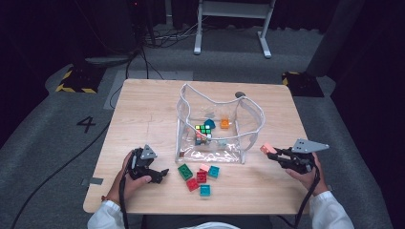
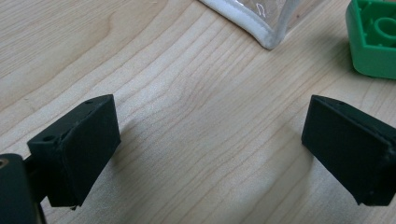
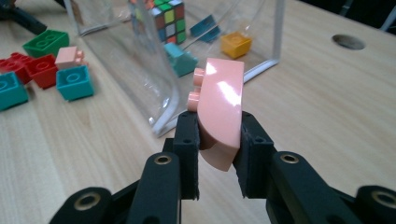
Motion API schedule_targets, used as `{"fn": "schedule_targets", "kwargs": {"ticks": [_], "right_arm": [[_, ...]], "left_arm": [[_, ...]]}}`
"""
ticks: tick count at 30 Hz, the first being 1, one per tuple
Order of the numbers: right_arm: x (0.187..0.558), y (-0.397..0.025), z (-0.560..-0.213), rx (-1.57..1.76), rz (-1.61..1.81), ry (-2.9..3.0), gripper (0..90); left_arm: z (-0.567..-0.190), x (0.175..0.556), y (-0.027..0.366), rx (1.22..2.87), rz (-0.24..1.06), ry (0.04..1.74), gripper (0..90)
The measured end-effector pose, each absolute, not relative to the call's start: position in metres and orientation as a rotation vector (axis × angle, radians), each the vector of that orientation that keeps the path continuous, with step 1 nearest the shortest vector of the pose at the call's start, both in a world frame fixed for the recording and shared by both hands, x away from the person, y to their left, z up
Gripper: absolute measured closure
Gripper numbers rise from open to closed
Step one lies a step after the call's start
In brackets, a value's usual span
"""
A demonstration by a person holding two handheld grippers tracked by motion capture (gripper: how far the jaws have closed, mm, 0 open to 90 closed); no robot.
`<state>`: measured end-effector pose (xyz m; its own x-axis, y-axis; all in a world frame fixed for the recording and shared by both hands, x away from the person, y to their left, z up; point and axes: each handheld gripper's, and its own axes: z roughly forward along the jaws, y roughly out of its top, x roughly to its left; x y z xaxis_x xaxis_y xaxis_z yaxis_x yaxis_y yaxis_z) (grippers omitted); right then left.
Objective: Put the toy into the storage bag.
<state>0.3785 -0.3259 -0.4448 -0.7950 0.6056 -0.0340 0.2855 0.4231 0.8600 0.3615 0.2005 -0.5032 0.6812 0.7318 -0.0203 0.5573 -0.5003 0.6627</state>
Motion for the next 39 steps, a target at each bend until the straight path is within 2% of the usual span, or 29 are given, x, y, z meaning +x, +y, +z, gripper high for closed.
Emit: {"fn": "schedule_targets", "kwargs": {"ticks": [9,20,28,39], "right_arm": [[0.401,-0.345,-0.404,0.765,1.330,2.272,73.3],[0.422,-0.347,-0.357,0.719,1.326,2.223,73.3],[0.436,-0.336,-0.323,0.668,1.352,2.218,73.4],[0.452,-0.307,-0.300,0.595,1.386,2.258,73.3]], "left_arm": [[-0.503,0.362,0.201,2.240,0.348,0.985,4.4],[-0.503,0.362,0.201,2.240,0.347,0.986,4.5],[-0.503,0.362,0.200,2.240,0.347,0.986,4.5],[-0.503,0.362,0.201,2.241,0.349,0.984,4.5]]}}
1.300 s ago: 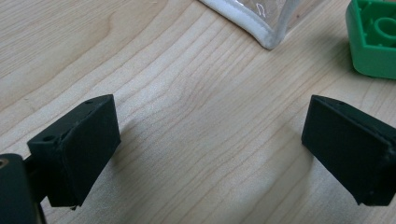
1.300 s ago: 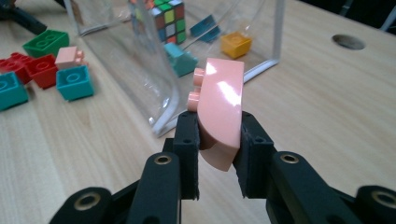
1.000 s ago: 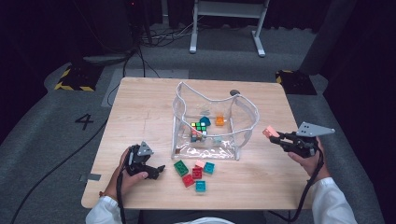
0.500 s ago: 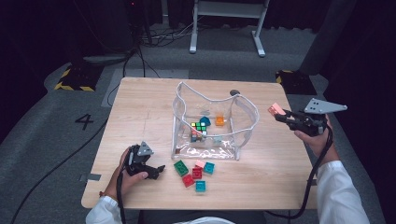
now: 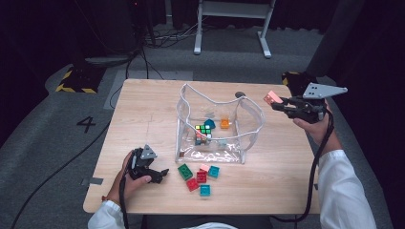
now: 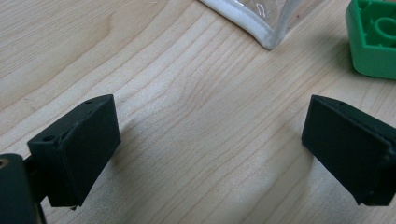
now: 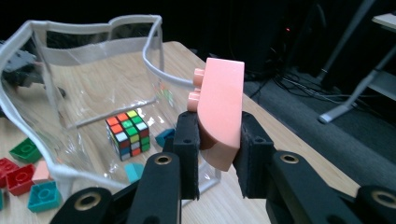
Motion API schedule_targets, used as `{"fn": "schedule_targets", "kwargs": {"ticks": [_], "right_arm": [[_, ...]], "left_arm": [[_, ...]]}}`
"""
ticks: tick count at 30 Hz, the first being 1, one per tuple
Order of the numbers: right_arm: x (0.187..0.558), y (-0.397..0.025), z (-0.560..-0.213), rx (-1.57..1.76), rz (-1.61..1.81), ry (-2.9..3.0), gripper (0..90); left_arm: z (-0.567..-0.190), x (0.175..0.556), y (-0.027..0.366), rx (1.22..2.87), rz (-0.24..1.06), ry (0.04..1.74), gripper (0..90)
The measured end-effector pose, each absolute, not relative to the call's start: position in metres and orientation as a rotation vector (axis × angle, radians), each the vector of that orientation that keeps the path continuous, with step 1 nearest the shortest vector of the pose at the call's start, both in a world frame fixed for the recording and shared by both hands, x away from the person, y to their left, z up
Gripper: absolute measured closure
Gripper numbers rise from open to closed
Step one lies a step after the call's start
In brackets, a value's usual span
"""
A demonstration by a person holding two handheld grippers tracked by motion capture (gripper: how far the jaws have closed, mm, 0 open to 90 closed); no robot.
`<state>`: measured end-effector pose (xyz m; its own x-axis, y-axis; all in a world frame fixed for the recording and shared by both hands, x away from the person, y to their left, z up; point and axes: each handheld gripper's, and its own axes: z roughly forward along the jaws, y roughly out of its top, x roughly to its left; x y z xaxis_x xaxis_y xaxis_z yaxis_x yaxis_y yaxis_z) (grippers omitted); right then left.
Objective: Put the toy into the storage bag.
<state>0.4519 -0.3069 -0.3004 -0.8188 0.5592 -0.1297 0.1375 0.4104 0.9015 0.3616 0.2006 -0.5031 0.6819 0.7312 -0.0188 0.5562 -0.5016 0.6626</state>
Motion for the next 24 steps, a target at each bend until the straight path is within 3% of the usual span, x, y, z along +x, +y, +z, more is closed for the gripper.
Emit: {"fn": "schedule_targets", "kwargs": {"ticks": [24], "right_arm": [[0.473,-0.209,-0.312,0.237,1.270,2.553,73.3]], "left_arm": [[-0.503,0.361,0.200,2.240,0.349,0.986,4.5]]}}
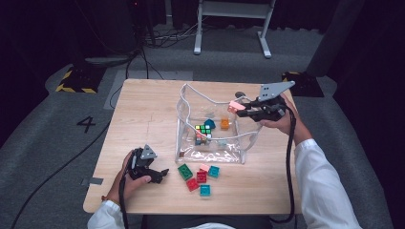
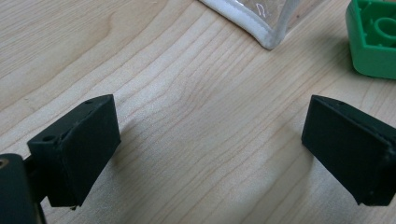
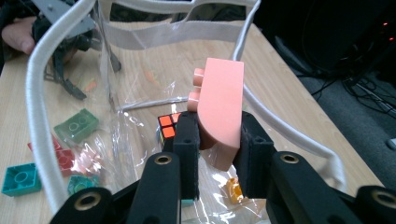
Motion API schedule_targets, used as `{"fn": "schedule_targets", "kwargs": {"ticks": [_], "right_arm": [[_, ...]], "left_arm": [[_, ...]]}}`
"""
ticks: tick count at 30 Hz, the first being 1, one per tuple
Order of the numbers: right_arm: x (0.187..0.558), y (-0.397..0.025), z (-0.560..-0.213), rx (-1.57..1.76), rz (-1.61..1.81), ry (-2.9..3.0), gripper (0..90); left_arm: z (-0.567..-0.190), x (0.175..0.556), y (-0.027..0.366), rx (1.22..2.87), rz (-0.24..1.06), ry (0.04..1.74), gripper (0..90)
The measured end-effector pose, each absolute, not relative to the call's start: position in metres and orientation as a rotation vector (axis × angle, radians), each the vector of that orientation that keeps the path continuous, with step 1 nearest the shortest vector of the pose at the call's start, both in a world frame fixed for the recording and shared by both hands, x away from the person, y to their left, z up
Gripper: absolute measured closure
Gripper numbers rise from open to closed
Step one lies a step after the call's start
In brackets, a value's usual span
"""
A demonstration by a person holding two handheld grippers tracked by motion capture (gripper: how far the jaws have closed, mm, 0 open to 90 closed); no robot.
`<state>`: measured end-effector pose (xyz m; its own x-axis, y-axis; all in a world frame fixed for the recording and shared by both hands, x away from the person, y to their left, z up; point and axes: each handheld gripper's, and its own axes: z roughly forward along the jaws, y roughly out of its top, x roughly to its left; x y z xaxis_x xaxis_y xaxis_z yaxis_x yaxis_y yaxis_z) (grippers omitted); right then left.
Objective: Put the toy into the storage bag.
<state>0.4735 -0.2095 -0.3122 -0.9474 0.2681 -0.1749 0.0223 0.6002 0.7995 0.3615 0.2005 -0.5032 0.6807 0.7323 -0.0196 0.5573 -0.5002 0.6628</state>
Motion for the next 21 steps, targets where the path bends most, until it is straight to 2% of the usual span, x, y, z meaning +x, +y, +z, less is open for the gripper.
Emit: {"fn": "schedule_targets", "kwargs": {"ticks": [11,21], "right_arm": [[0.488,-0.177,-0.327,0.124,1.017,2.729,73.3],[0.503,-0.174,-0.341,0.187,0.772,2.839,73.3]], "left_arm": [[-0.503,0.361,0.201,2.240,0.349,0.986,4.5],[-0.503,0.361,0.200,2.240,0.348,0.986,4.5]]}}
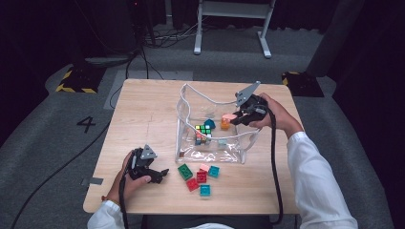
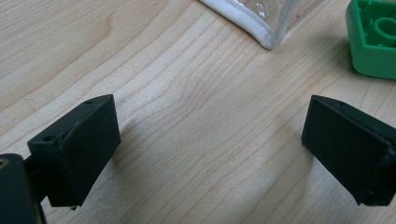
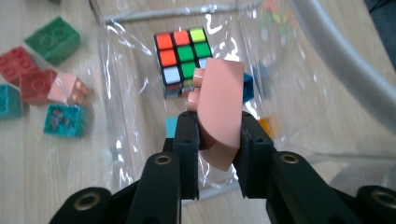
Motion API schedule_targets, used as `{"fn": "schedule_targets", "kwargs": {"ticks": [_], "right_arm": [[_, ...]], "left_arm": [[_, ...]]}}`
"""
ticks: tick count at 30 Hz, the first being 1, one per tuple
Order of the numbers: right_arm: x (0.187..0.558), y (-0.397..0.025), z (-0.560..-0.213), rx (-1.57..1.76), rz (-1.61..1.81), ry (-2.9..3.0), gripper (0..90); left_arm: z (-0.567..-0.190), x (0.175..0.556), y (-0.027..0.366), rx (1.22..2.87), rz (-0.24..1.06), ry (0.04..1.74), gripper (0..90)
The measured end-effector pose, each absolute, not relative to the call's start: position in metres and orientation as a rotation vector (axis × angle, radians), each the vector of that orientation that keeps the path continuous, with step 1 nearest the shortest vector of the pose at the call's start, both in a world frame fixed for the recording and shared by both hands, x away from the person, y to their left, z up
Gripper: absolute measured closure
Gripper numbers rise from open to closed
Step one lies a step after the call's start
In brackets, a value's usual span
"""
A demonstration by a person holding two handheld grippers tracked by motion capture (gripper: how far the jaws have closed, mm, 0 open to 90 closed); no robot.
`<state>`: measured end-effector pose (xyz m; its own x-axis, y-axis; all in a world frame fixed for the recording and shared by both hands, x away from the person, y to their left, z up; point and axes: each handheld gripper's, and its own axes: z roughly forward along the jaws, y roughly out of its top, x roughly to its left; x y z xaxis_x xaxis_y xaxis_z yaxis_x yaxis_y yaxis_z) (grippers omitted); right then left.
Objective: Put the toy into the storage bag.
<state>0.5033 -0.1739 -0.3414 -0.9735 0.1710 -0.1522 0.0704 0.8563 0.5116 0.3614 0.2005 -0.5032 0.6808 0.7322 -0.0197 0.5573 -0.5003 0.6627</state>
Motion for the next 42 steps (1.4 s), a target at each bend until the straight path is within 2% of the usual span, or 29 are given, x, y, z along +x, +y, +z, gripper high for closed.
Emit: {"fn": "schedule_targets", "kwargs": {"ticks": [12,20,30,32,42], "right_arm": [[0.508,-0.174,-0.351,0.190,0.277,2.924,73.3],[0.506,-0.177,-0.350,0.192,0.282,2.906,72.2],[0.492,-0.193,-0.332,0.222,0.715,2.814,57.4],[0.487,-0.199,-0.327,0.242,0.805,2.757,50.9],[0.465,-0.232,-0.310,0.447,1.134,2.500,31.3]], "left_arm": [[-0.503,0.362,0.201,2.241,0.349,0.984,4.5],[-0.503,0.362,0.201,2.241,0.353,0.984,4.5],[-0.503,0.362,0.200,2.239,0.347,0.986,4.4],[-0.503,0.362,0.201,2.243,0.350,0.979,4.4],[-0.503,0.362,0.201,2.243,0.346,0.980,4.4]]}}
